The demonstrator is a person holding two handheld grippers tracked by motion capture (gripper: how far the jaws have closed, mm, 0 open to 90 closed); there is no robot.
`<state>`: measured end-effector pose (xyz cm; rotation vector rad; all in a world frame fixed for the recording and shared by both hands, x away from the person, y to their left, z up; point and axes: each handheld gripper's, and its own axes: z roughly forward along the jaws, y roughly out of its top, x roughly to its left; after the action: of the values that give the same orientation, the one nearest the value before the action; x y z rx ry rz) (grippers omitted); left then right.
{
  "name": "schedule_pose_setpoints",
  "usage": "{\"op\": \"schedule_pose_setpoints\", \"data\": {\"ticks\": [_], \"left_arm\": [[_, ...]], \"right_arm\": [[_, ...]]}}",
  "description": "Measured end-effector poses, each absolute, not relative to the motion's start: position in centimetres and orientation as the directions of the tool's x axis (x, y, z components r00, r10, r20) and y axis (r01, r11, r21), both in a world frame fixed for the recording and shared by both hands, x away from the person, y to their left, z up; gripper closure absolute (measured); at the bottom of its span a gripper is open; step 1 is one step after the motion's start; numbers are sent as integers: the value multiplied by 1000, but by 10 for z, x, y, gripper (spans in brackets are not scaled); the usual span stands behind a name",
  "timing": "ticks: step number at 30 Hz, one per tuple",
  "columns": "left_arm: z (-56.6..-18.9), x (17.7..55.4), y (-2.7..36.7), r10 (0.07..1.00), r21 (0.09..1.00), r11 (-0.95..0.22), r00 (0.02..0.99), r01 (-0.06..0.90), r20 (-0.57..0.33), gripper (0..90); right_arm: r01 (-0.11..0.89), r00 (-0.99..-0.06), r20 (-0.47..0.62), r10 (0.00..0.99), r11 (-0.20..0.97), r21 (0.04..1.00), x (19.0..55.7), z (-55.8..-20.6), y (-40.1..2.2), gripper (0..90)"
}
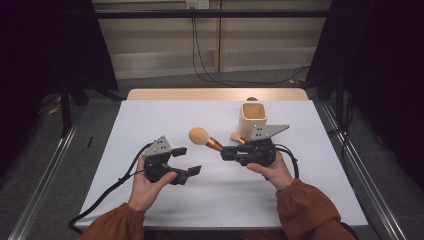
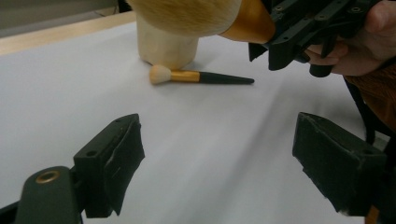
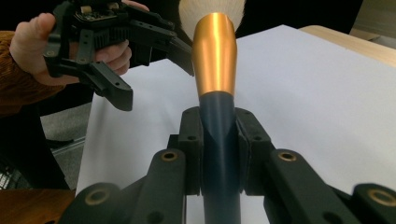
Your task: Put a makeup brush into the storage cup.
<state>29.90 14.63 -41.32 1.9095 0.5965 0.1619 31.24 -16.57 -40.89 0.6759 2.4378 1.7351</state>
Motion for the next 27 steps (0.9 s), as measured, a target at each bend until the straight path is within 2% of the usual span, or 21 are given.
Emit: {"op": "schedule_pose_setpoints", "data": {"ticks": [11, 14, 18, 27], "left_arm": [[-416, 304, 140, 406, 923, -204, 886, 328, -225, 68], [-414, 307, 135, 392, 927, -221, 898, 304, -201, 61], [-409, 309, 122, 393, 933, -230, 904, 277, -171, 82], [-408, 314, 106, 375, 940, -202, 909, 274, -184, 121]], "right_arm": [[269, -912, 177, 369, 213, 939, 312, -409, -165, 756], [264, -914, 174, 367, 211, 941, 313, -409, -165, 757], [263, -914, 174, 368, 207, 942, 313, -410, -165, 757], [252, -914, 166, 370, 198, 947, 313, -408, -169, 757]]}}
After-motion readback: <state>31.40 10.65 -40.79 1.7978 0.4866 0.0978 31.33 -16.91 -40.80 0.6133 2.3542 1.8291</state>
